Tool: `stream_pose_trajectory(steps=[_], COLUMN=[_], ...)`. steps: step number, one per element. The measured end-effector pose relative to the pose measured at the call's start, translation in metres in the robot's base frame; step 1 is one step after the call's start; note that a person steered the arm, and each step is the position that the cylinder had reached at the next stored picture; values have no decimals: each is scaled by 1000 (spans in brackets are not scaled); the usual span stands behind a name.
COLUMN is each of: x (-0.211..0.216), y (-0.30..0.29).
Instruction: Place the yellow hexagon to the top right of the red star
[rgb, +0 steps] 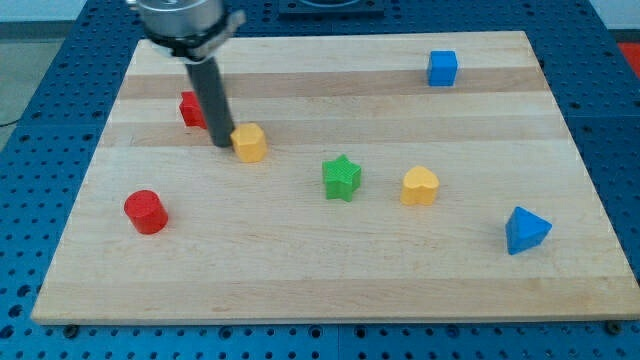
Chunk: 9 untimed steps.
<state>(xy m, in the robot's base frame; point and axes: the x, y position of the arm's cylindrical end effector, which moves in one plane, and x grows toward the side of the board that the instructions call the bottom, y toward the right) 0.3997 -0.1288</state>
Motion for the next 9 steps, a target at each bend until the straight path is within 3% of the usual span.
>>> stream_pose_trajectory(steps=[2,4,7,8,9], x=[54,3,-8,-35,-44], y=[12,34,16,16,52])
